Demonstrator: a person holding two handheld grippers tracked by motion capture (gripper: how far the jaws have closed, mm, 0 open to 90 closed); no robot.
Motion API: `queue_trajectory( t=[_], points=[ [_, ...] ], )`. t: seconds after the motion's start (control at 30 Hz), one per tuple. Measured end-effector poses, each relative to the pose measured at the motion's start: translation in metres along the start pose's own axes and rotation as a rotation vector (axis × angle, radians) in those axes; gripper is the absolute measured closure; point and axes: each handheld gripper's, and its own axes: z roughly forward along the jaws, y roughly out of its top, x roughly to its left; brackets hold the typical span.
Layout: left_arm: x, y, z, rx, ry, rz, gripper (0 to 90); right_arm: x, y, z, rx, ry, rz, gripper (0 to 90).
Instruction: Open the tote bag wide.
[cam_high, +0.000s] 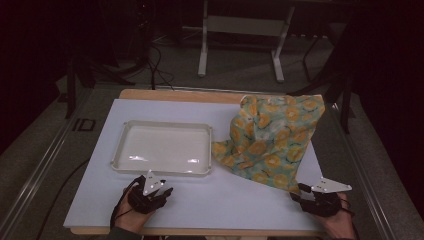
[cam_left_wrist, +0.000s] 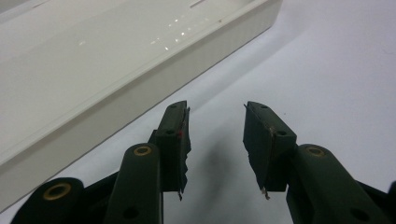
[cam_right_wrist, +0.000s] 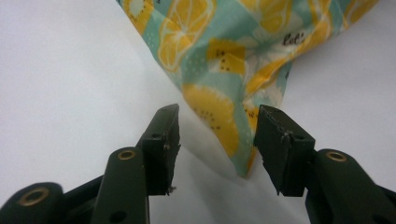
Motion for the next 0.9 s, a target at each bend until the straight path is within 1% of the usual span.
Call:
queue_trajectory(
  t=[0.13,0.23,0.27,0.33,0.43,0.5,0.53,0.6,0.63,0.67,0.7,0.73,0.8,0.9],
  points=[
    [0.001,0.000,0.000,-0.010,-0.008,-0.014,59.5,0.003,0.003,-0.001,-0.014,-0.006,-0.010,47.7],
    [0.002,0.000,0.000,-0.003,-0.014,-0.015,59.3,0.004,0.005,-0.002,-0.022,-0.004,-0.005,46.4],
    [0.002,0.000,0.001,-0.002,-0.022,-0.017,59.3,0.006,0.007,-0.002,-0.024,0.004,-0.004,44.9],
    [0.002,0.000,0.001,-0.002,-0.027,-0.019,59.2,0.007,0.008,-0.001,-0.020,0.008,-0.008,44.1],
    [0.001,0.000,0.001,-0.008,-0.045,-0.029,59.3,0.009,0.011,-0.001,-0.011,0.010,-0.018,42.5],
    [0.001,0.000,0.001,-0.010,-0.049,-0.030,59.3,0.010,0.011,-0.001,-0.010,0.024,-0.015,45.1],
    [0.001,0.001,0.001,-0.015,-0.065,-0.028,59.3,0.010,0.012,-0.002,-0.008,0.030,-0.014,46.2],
    [0.001,0.002,0.000,-0.017,-0.077,-0.028,59.3,0.010,0.013,-0.003,-0.010,0.034,-0.015,48.7],
    [0.002,0.002,0.000,-0.020,-0.090,-0.028,59.3,0.011,0.013,-0.004,-0.013,0.032,-0.017,49.8],
    [0.002,0.002,0.000,-0.020,-0.090,-0.028,59.3,0.011,0.014,-0.005,-0.016,0.034,-0.020,51.0],
    [0.002,0.004,-0.001,-0.031,-0.110,-0.029,59.4,0.012,0.015,-0.006,-0.019,0.037,-0.028,52.0],
    [0.002,0.005,-0.001,-0.036,-0.124,-0.034,59.5,0.012,0.016,-0.006,-0.018,0.037,-0.023,52.4],
    [0.002,0.006,-0.001,-0.043,-0.142,-0.029,59.8,0.012,0.018,-0.007,-0.028,0.041,-0.018,53.7],
    [0.000,0.010,-0.001,-0.042,-0.150,-0.010,60.4,0.012,0.020,-0.007,-0.032,0.039,-0.009,55.4]
  ],
)
